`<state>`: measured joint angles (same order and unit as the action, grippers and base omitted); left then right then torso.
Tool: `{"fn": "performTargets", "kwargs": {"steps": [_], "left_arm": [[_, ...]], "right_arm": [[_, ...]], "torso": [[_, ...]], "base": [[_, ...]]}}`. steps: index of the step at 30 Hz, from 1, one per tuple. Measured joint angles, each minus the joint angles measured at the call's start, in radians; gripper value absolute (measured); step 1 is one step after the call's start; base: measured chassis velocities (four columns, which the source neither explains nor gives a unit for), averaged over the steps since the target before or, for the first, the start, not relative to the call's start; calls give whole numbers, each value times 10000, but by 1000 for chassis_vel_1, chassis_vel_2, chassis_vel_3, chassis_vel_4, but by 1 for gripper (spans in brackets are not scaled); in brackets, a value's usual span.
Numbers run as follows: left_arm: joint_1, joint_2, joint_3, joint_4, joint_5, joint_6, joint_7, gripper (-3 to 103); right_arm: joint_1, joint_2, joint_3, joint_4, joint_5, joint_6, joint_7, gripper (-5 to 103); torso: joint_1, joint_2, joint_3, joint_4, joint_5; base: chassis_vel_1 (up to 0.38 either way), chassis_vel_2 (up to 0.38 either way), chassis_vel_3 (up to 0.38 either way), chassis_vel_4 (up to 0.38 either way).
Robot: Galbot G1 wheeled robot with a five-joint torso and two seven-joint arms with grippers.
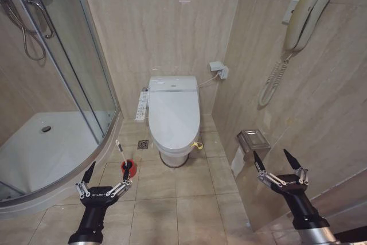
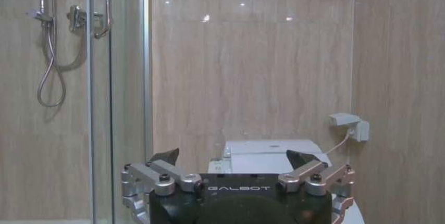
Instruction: Open the toilet lid, clean the toilet bowl with a toilet brush, close the toilet lid, and flush.
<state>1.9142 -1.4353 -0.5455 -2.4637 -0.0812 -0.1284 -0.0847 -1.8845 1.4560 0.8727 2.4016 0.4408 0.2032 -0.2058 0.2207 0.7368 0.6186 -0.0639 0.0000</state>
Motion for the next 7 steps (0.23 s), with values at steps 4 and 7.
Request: {"fn": "performTargets", "kwargs": {"steps": [4, 7], "left_arm": [[0, 0, 0, 0, 0, 0, 0, 100], [0, 0, 0, 0, 0, 0, 0, 100]], "right_arm": [[0, 0, 0, 1, 0, 0, 0, 100], [0, 0, 0, 0, 0, 0, 0, 100]], "torso": [[0, 0, 0, 0, 0], [0, 0, 0, 0, 0]], "base": [[0, 0, 0, 0], [0, 0, 0, 0]]}}
